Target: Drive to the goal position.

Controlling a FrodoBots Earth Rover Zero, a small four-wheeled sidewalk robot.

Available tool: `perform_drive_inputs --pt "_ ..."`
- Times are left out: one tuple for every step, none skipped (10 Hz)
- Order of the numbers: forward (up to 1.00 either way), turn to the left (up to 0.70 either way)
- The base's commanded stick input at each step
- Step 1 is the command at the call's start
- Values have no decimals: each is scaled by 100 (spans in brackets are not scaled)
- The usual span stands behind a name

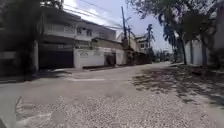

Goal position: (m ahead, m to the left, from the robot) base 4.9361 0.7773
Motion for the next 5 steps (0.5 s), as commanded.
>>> perform_drive_inputs --pt "100 -39" --pt "100 -29" --pt "100 -4" --pt "100 0" --pt "100 0"
